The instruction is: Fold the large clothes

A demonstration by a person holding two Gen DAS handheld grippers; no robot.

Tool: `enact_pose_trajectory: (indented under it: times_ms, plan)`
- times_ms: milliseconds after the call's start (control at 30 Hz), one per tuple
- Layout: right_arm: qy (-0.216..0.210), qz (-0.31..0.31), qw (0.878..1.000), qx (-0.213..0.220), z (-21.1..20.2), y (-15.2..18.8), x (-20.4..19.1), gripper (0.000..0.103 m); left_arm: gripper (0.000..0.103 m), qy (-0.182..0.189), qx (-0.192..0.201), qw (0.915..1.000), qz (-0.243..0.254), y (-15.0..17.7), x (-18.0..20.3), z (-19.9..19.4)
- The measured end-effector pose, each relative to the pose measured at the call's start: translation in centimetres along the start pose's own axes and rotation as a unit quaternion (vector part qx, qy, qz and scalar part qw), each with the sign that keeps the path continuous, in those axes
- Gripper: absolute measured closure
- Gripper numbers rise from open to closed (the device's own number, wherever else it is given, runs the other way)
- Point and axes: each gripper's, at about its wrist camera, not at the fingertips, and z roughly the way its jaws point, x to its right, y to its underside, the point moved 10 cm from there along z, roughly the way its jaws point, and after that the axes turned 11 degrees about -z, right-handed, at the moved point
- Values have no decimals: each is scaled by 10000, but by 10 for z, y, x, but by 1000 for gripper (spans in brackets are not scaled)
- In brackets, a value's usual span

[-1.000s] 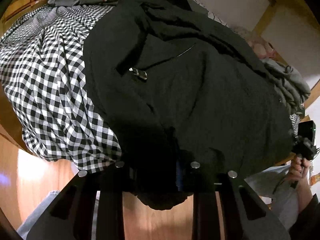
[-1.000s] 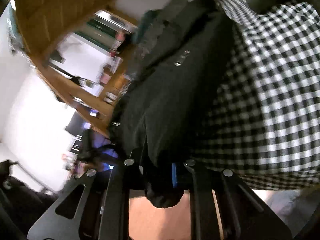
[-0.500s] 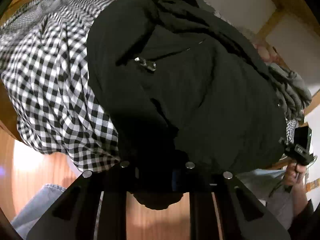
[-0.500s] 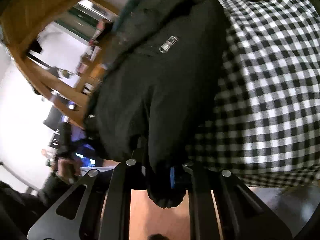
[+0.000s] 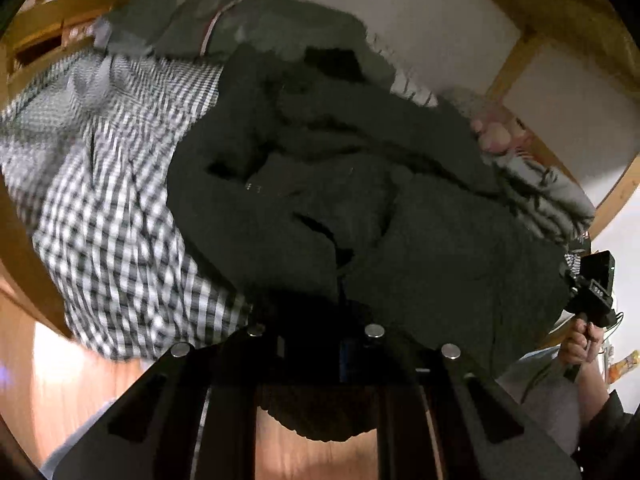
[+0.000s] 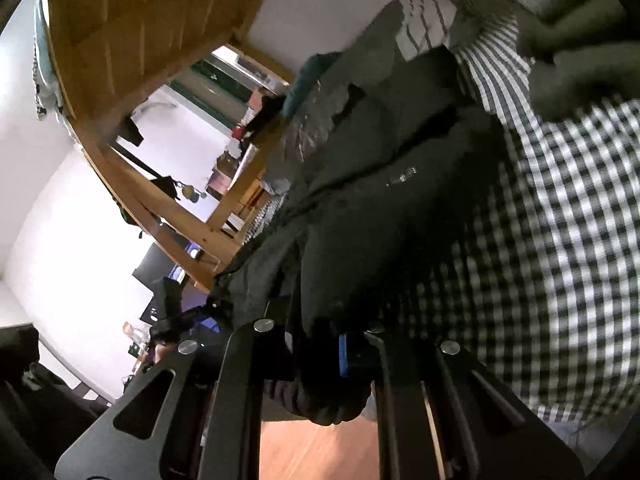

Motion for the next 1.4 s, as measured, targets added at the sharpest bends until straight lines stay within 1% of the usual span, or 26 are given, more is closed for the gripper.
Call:
enact_pose_trajectory:
  times_ms: [100, 200, 333, 433, 467, 567, 733, 867, 1000, 1067, 1167, 1267, 1400]
  plan:
    - [-138, -18, 9998, 142, -2, -17, 0, 90, 90, -3, 159, 9998, 120, -26, 13, -2]
    - [-195, -71, 9994, 283, 0, -47, -3, 90, 90, -22, 293, 9993, 242, -47, 28, -7]
    - [-233, -166, 9984, 486, 5, -87, -9, 91, 90, -16, 535, 9977, 409, -85, 49, -11]
    - [-295, -188, 9975, 616, 12, -120, -11, 91, 90, 4, 682, 9966, 465, -105, 67, -13]
    - [-302, -196, 9973, 638, 12, -126, -10, 91, 90, 7, 754, 9960, 485, -115, 71, -14]
    - [-334, -194, 9966, 721, 21, -154, -9, 91, 90, 35, 871, 9948, 517, -137, 79, -13]
    - [-413, -142, 9954, 849, 36, -189, -2, 91, 90, 43, 983, 9939, 507, -166, 83, -1]
    - [-472, -116, 9940, 980, 50, -218, 5, 91, 90, 139, 1094, 9931, 391, -197, 85, 8]
    - [-352, -162, 9929, 1120, 67, -247, 15, 91, 90, 180, 1131, 9931, 238, -234, 83, 24]
    - [-256, -143, 9934, 1106, 77, -259, 22, 91, 90, 132, 1127, 9933, 219, -251, 83, 35]
    - [-75, -47, 9943, 1063, 97, -279, 42, 91, 90, 70, 1100, 9937, 196, -274, 82, 55]
    - [130, 11, 9948, 1009, 117, -296, 63, 91, 89, 33, 1058, 9944, 38, -294, 75, 78]
    - [511, 167, 9934, 1009, 142, -319, 94, 91, 89, -95, 944, 9955, -20, -322, 67, 114]
